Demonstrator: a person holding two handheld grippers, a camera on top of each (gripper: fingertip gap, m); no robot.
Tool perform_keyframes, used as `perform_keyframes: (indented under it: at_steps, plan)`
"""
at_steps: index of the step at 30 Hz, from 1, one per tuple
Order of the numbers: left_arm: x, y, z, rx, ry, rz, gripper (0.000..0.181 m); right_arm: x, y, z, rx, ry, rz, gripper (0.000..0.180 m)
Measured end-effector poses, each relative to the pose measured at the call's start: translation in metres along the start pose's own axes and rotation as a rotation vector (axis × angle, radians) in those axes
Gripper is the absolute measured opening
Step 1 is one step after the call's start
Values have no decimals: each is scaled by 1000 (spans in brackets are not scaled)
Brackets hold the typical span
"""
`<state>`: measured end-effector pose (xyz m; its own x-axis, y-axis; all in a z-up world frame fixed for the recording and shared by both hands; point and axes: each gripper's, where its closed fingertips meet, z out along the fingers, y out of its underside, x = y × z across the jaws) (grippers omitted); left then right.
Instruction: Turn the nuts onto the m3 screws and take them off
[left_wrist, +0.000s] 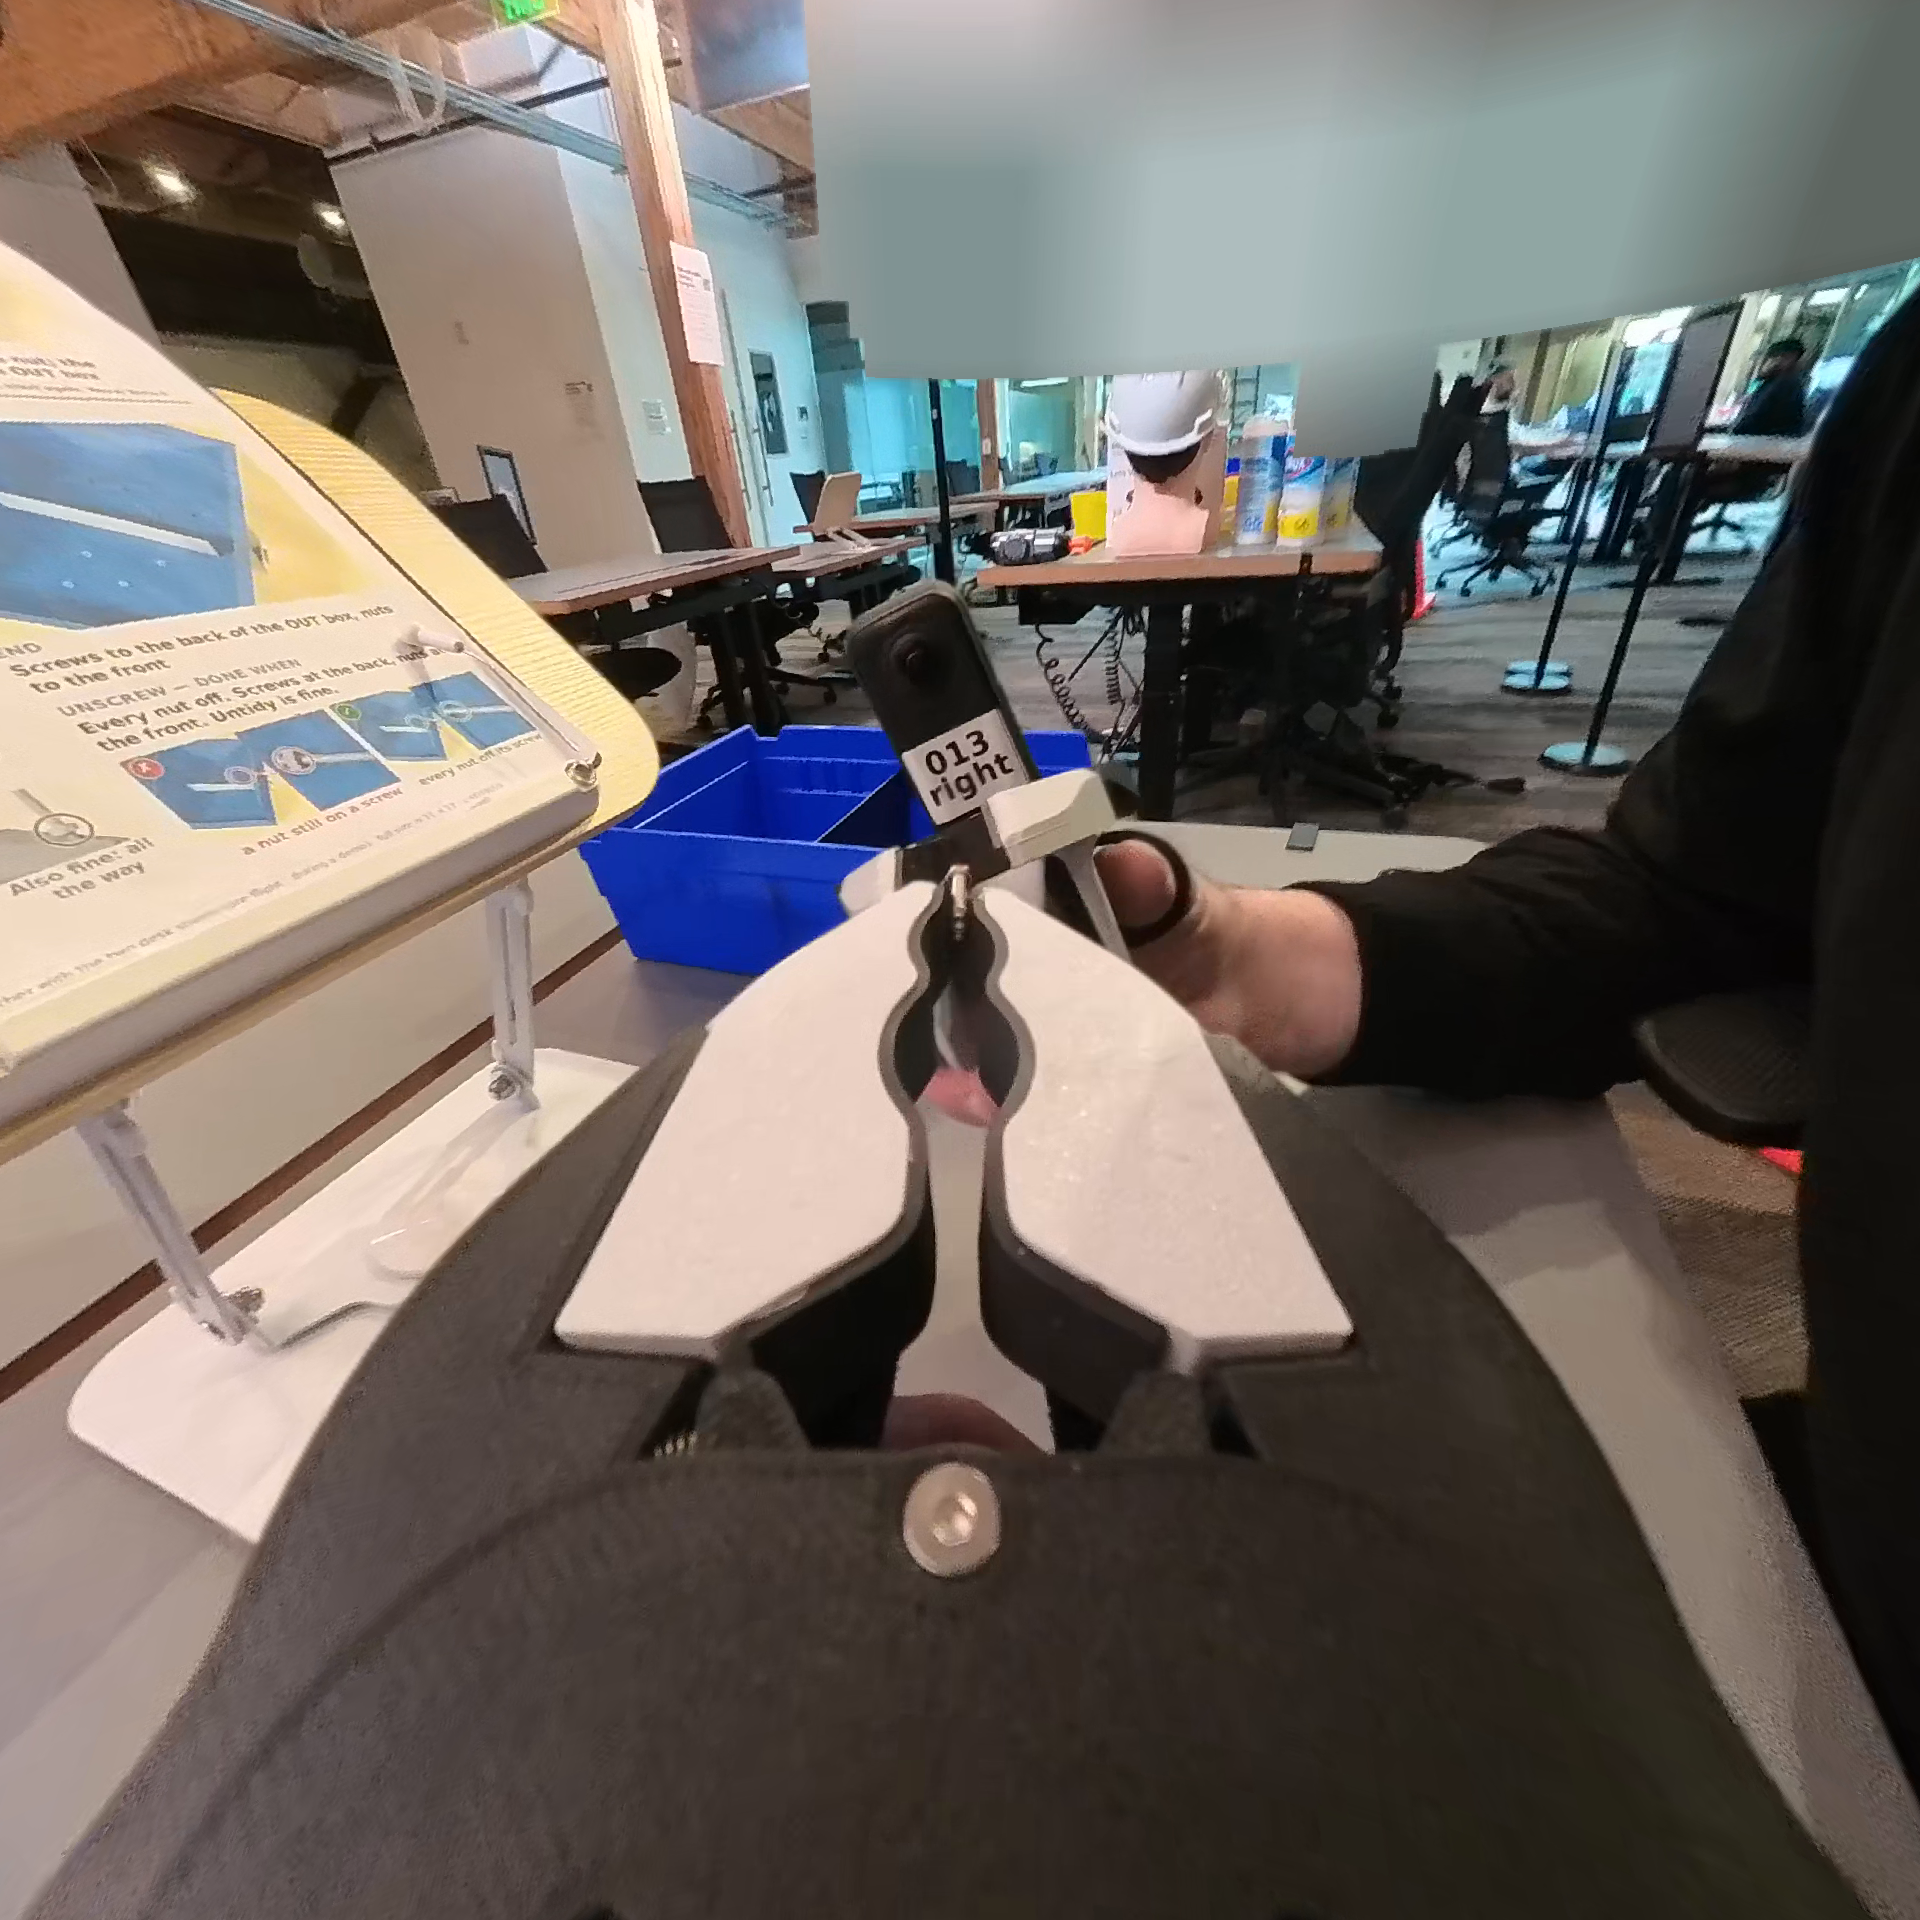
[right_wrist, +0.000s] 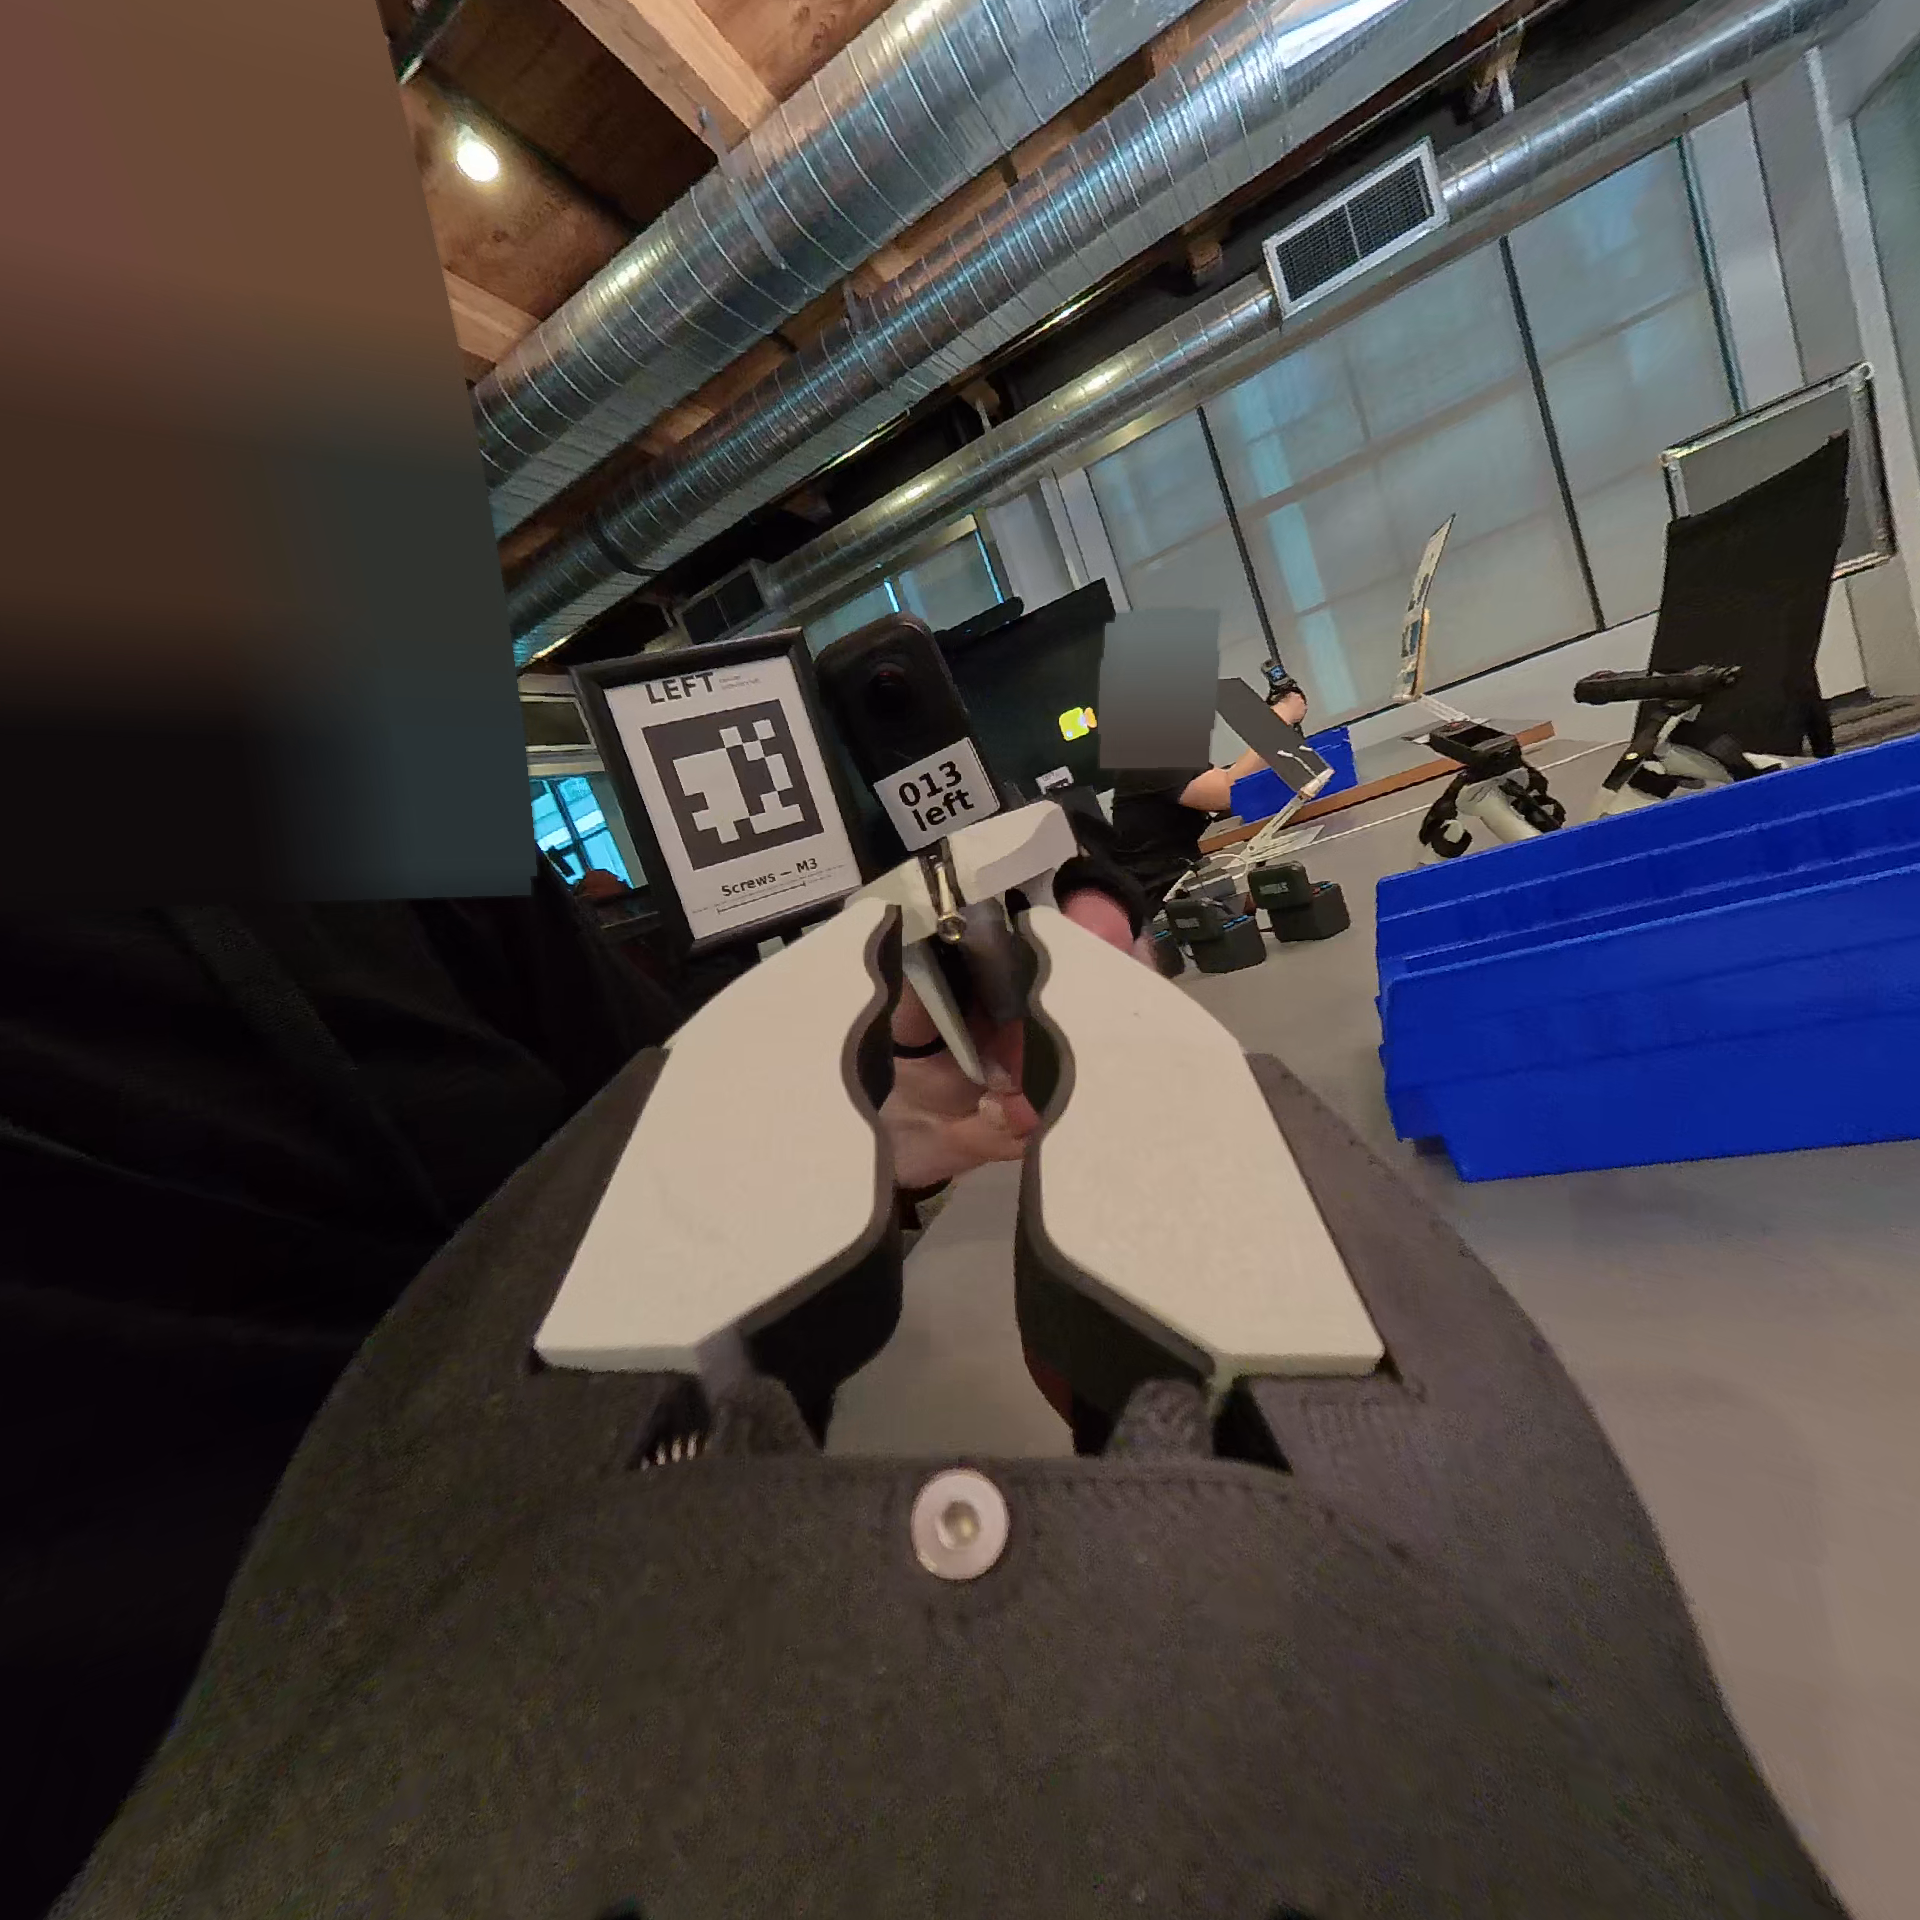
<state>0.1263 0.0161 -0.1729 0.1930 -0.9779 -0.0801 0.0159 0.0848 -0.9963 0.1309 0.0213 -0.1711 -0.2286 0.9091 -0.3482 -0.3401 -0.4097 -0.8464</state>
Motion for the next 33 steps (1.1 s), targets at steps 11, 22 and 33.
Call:
perform_keyframes:
  at_steps: [11, 22, 33]
  plan:
    - [2, 4, 2, -82, -12, 138, 2, 3, 4, 3, 13, -15, 101, 15]
    - [0, 3, 2, -64, -14, 117, 2, 4, 6, 3, 12, -17, 100, 13]
    - [-1, 2, 1, -50, -12, 101, 2, 3, 5, 2, 8, -18, 89, 11]
